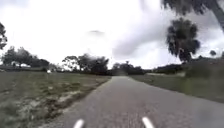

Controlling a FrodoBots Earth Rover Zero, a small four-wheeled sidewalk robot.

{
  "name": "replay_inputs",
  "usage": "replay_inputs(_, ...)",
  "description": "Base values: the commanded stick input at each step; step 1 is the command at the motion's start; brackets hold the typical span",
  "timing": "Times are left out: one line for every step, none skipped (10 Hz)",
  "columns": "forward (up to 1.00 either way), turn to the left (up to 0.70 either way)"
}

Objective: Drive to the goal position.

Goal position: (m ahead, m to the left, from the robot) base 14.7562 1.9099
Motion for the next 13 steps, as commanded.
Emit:
replay_inputs(0.7, 0.0)
replay_inputs(0.7, 0.0)
replay_inputs(0.7, 0.0)
replay_inputs(0.7, 0.0)
replay_inputs(0.7, 0.0)
replay_inputs(0.7, 0.0)
replay_inputs(0.7, 0.0)
replay_inputs(0.7, 0.0)
replay_inputs(0.7, 0.0)
replay_inputs(0.7, 0.0)
replay_inputs(0.7, 0.0)
replay_inputs(0.7, 0.0)
replay_inputs(0.7, 0.0)
